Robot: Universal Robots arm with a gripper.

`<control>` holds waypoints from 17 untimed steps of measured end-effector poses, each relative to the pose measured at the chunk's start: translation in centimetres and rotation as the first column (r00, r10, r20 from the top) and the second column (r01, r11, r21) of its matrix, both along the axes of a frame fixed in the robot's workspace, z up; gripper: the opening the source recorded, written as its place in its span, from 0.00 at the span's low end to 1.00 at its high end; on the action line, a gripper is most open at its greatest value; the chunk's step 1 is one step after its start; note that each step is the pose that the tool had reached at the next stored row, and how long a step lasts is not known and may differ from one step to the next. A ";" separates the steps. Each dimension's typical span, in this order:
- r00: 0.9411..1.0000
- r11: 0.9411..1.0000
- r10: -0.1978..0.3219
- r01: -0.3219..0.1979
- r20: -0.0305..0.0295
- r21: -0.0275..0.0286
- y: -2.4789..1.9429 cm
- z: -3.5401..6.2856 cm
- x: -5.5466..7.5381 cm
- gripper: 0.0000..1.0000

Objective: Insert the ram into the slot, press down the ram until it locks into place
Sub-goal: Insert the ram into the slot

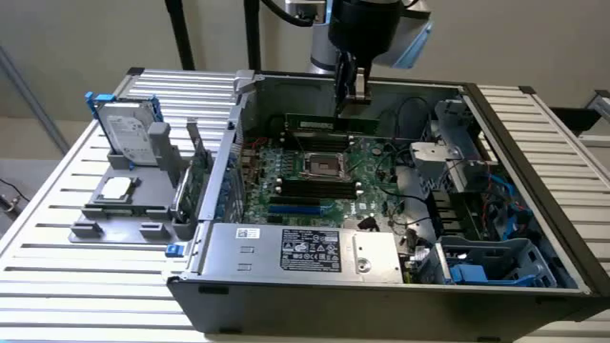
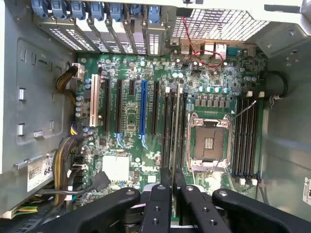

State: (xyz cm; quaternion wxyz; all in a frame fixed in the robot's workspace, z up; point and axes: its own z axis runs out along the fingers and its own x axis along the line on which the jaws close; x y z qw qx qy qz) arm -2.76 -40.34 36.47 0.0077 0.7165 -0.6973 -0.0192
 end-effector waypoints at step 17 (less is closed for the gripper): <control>1.000 1.000 0.000 0.000 0.000 0.000 0.00 -0.65 0.0 0.14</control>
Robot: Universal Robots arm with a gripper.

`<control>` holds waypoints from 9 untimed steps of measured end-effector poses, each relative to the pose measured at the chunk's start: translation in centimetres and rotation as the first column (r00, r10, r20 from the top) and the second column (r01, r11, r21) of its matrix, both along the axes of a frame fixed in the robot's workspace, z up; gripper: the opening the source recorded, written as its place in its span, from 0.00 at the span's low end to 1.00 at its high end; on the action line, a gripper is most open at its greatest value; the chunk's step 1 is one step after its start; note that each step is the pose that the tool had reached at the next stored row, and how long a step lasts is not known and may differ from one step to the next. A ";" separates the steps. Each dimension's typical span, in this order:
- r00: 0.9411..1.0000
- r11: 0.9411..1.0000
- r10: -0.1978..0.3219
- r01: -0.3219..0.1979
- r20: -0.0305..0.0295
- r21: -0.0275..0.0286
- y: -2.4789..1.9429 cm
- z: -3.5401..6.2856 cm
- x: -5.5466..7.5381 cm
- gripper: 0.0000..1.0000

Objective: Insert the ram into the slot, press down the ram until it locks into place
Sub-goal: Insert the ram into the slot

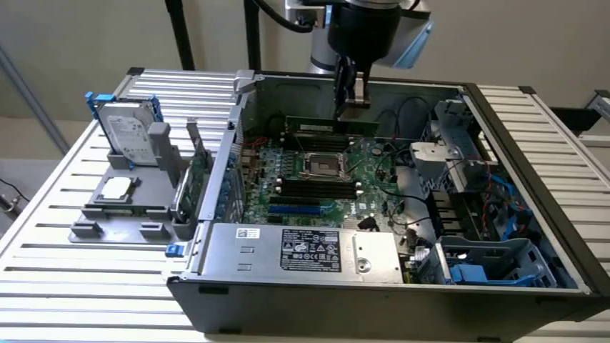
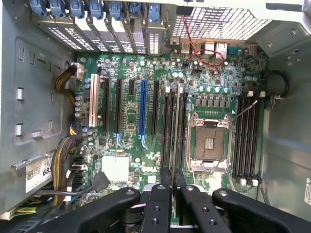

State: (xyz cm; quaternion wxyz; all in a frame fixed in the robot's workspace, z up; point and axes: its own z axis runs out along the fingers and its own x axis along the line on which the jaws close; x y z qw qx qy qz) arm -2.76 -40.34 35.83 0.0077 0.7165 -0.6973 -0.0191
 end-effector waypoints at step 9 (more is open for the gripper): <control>1.000 1.000 0.011 -0.011 0.000 0.000 0.00 -1.64 0.0 0.14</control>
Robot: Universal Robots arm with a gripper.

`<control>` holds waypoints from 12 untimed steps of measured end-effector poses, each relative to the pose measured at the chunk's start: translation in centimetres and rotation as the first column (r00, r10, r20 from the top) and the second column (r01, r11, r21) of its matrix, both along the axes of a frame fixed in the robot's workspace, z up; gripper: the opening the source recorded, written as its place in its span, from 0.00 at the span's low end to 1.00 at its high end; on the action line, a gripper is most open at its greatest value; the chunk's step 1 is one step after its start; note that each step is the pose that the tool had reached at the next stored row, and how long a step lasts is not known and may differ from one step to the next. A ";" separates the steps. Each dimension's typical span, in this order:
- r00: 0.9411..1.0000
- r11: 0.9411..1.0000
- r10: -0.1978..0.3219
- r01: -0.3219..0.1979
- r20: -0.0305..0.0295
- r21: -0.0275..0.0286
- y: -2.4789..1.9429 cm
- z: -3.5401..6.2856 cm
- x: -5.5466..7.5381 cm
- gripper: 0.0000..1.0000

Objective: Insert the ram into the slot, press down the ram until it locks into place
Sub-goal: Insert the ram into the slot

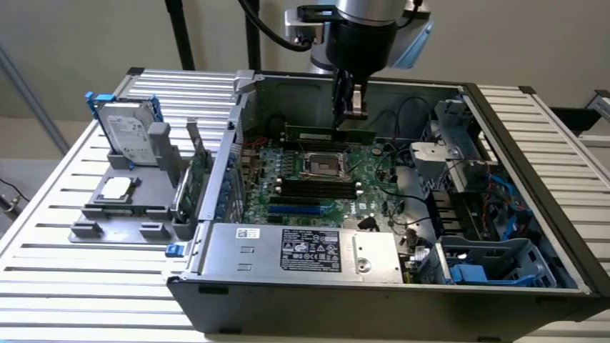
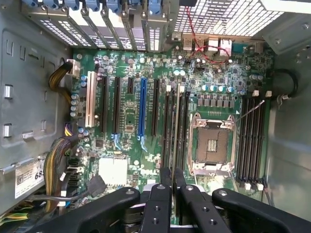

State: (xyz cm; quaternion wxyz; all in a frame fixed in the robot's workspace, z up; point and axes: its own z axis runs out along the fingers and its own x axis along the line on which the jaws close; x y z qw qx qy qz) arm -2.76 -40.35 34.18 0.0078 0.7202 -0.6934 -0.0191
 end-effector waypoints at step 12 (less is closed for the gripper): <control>1.000 1.000 0.020 -0.020 0.000 0.000 -0.03 -2.19 0.0 0.14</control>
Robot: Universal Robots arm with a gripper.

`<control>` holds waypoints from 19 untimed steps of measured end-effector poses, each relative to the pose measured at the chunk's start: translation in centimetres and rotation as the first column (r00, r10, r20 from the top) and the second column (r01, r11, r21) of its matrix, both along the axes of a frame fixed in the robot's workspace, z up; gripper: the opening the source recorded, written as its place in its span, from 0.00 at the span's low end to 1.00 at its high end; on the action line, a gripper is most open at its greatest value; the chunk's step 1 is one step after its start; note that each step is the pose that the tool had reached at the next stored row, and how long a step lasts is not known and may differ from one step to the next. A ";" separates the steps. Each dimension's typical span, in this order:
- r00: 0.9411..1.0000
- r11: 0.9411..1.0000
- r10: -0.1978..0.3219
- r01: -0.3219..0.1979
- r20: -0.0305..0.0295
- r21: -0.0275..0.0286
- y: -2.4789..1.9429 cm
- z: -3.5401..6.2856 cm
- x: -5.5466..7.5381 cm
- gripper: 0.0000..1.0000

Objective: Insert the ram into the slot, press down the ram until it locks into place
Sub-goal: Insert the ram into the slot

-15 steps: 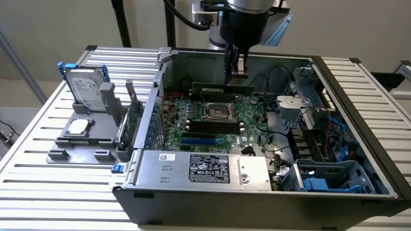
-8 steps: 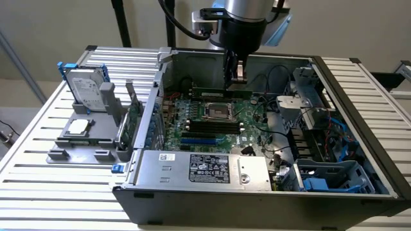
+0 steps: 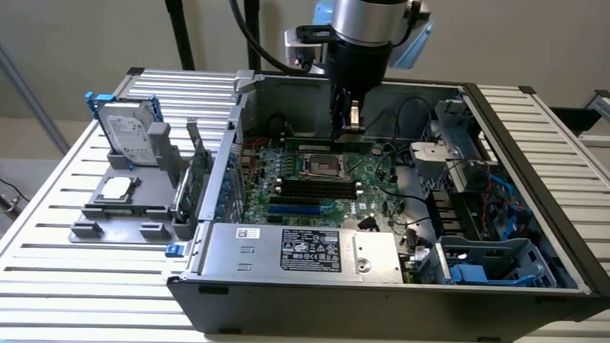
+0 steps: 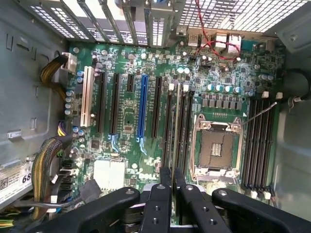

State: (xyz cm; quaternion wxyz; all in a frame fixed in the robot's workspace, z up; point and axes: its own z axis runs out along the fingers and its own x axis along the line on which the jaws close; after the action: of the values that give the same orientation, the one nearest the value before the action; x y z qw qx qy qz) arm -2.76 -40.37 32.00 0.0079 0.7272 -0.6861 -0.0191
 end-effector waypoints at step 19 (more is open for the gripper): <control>1.000 1.000 0.000 0.000 0.000 0.000 -0.41 -3.45 0.0 0.14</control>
State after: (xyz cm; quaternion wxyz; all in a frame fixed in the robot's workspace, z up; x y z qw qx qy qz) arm -2.80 -40.79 28.54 0.0080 0.7272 -0.6861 -0.0190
